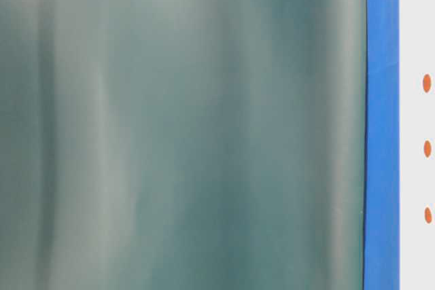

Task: Touch the tip of the soldering iron to the tip of the solder at the mark.
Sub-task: 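Lower both grippers toward the yellow solder wire and red soldering iron, then close left gripper on solder wire, right gripper on iron handle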

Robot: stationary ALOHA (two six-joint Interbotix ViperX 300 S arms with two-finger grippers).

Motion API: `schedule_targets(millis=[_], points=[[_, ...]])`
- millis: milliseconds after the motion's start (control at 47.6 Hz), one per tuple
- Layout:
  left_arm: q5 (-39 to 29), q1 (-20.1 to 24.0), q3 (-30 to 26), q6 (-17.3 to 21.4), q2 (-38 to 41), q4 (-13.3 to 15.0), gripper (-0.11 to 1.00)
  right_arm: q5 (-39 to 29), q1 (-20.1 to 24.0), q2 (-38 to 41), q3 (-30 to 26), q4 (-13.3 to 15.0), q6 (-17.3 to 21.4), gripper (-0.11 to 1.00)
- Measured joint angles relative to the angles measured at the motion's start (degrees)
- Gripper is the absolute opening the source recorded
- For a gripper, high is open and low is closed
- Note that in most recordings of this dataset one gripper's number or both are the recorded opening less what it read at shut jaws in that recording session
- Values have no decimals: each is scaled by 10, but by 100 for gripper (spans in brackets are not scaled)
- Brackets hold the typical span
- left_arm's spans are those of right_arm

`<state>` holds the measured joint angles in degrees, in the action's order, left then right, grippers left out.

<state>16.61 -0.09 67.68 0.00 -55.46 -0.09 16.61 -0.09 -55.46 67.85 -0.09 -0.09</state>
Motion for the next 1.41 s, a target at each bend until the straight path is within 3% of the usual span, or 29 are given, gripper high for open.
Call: schedule_targets(millis=[105, 273, 568, 631, 715, 862, 925, 1009, 1156, 1408], points=[[4, -11, 0, 1, 4, 0, 0, -4, 0, 4, -4, 0, 11, -6], [11, -41, -1, 5, 5, 0, 0, -18, 13, 13, -11, 0, 18, -6], [16, -111, 0, 1, 66, 0, 1, -19, 97, 25, -11, 0, 37, -3], [21, -129, -1, 1, 86, 1, 7, -19, 114, 33, -12, 0, 44, 3], [25, -149, -1, -1, 113, 1, 27, -19, 135, 47, -11, -3, 57, 18], [29, -191, -2, -2, 165, 1, 72, -13, 155, 95, -8, -8, 90, 61], [34, -208, -4, -2, 192, 0, 86, -5, 162, 120, -7, -10, 97, 79], [47, -224, -8, -4, 226, 1, 87, 18, 177, 163, -2, -11, 99, 93], [89, -240, -11, -21, 304, 2, 85, 65, 195, 221, 12, -35, 101, 91], [185, -247, -13, -87, 456, 3, 83, 181, 221, 349, 34, -82, 102, 91]])
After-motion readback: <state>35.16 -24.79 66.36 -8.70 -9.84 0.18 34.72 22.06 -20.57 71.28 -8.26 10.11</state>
